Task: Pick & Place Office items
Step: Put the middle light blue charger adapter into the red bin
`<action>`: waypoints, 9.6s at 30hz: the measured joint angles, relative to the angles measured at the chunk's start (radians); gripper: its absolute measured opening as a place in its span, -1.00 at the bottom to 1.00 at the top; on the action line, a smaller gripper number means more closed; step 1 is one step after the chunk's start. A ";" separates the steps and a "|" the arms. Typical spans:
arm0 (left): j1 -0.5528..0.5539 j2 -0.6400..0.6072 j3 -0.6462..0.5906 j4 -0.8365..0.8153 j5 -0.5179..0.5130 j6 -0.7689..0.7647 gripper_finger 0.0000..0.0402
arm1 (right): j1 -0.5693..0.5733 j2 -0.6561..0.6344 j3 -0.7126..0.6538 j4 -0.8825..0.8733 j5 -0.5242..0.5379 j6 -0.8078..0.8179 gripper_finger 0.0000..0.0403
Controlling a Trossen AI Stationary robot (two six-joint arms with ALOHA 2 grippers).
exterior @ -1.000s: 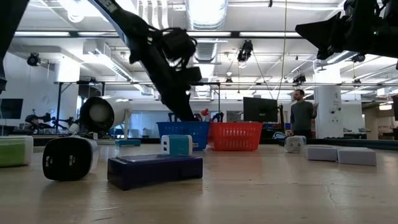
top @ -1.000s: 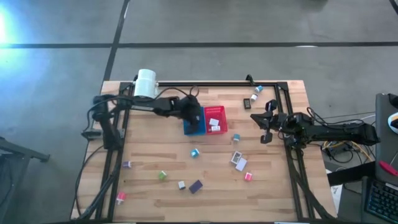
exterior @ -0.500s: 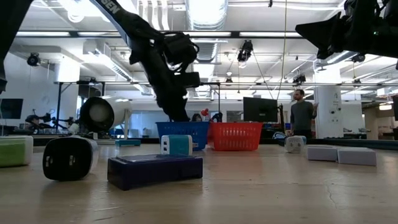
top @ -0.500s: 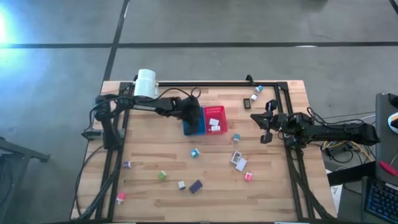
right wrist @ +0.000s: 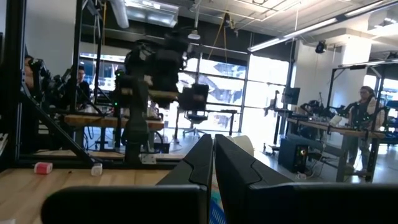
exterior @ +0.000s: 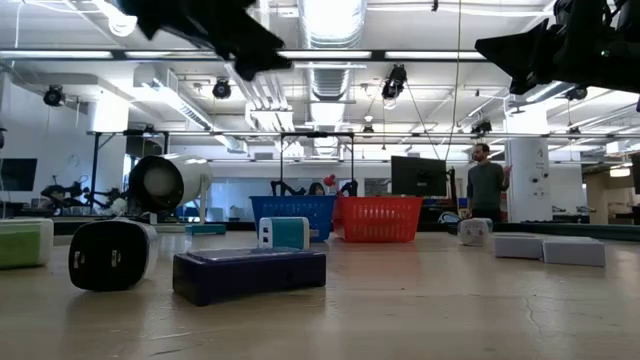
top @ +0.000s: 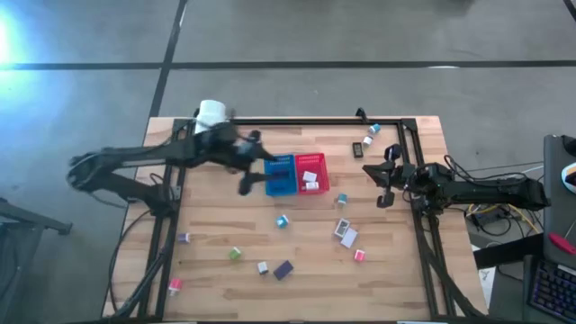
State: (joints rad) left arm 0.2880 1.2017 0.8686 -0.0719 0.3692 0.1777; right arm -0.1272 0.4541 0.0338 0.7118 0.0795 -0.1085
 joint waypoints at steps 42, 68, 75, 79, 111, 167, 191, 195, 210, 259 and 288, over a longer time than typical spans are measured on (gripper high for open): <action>0.180 -0.570 -0.710 0.515 -0.210 0.041 -0.98 | 0.030 0.001 0.079 -0.013 0.094 0.037 -0.94; 0.197 -0.570 -0.711 0.468 -0.144 0.102 -0.94 | 0.295 0.605 0.984 -1.363 0.335 0.334 -0.94; 0.197 -0.570 -0.711 0.485 -0.144 0.091 -0.94 | 0.291 0.686 1.006 -1.542 0.279 0.339 -0.91; 0.197 -0.570 -0.711 0.497 -0.144 0.069 -0.94 | 0.274 0.747 1.001 -1.577 0.227 0.383 -0.76; 0.196 -0.570 -0.711 0.435 -0.145 0.051 -0.94 | 0.028 1.175 0.980 -1.558 -0.036 0.265 0.36; 0.197 -0.565 -0.711 0.430 -0.144 0.061 -0.96 | -0.004 0.782 0.702 -0.919 -0.112 0.098 -0.29; 0.197 -0.562 -0.711 0.430 -0.145 0.061 -0.95 | -0.005 0.201 0.017 0.157 -0.118 0.000 -0.29; 0.197 -0.562 -0.711 0.430 -0.145 0.061 -0.96 | -0.005 0.124 0.010 0.104 -0.103 -0.017 -0.29; 0.197 -0.562 -0.711 0.426 -0.146 0.054 -0.96 | -0.004 -0.165 -0.025 -0.158 -0.103 -0.017 -0.29; 0.196 -0.563 -0.712 0.422 -0.145 0.009 -0.94 | -0.050 1.353 1.281 -1.370 0.085 0.083 -0.27; 0.196 -0.563 -0.712 0.418 -0.145 0.009 -0.94 | -0.174 1.565 1.471 -1.456 -0.055 0.032 -0.17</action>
State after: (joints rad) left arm 0.4843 0.6392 0.1562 0.3458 0.2243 0.1867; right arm -0.3012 2.0191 1.5043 -0.7445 0.0250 -0.0765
